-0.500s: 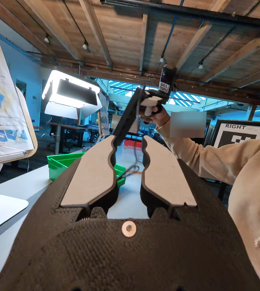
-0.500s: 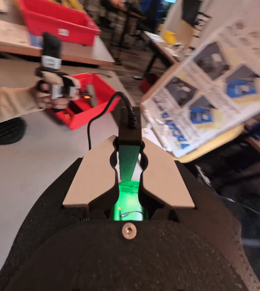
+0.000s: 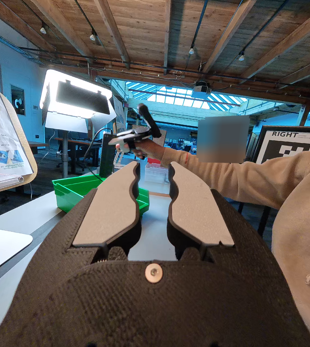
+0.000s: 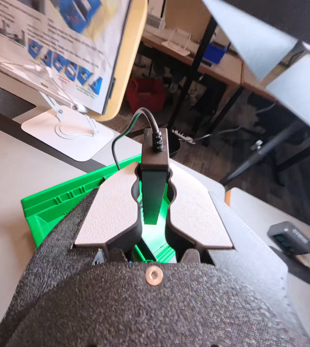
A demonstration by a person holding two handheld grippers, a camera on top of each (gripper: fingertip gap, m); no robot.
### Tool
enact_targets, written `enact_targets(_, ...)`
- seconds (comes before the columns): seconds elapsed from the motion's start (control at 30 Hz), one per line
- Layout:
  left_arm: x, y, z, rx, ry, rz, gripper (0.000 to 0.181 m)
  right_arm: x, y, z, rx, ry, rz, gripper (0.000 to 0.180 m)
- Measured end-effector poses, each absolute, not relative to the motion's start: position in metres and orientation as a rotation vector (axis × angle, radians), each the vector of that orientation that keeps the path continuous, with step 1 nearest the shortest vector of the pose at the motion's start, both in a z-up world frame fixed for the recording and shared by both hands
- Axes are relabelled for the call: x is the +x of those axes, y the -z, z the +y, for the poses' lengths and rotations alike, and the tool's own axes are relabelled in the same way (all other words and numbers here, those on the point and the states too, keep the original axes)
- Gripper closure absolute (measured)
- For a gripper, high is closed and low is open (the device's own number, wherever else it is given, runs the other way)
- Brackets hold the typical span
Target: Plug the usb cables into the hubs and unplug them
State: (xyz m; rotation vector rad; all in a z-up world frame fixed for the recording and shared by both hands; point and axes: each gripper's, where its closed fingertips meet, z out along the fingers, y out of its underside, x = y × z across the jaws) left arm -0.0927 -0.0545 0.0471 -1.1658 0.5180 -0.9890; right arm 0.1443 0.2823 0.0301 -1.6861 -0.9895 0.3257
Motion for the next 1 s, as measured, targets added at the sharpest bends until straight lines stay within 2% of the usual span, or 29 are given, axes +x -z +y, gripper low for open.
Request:
enact_targets(0.17,-0.096,-0.043,-0.051,-1.182,0.983,0.51,0.153,0.149,0.021,0.31,-1.787,-0.441,-0.867,0.154)
enact_targets(0.47,-0.099,-0.028,-0.04,-1.235,0.983,0.494,0.155,0.178,0.061,0.349,-1.968,-0.894,-0.295,0.155)
enact_targets(0.6,-0.098,-0.023,-0.036,-1.256,0.978,0.494,0.155,0.187,0.091,0.355,-2.094,-0.68,-0.382,0.154)
enact_targets(0.7,-0.098,-0.02,-0.035,-1.268,0.973,0.495,0.155,0.189,0.089,0.358,-2.111,-0.57,-0.439,0.151)
enact_targets(0.87,-0.098,-0.018,-0.034,-1.276,0.972,0.495,0.155,0.206,0.081,0.364,-2.111,-0.326,-0.513,0.13)
enact_targets(1.0,-0.097,-0.018,-0.034,-1.277,0.972,0.494,0.155,0.216,0.069,0.361,-2.073,-0.262,-0.525,0.125)
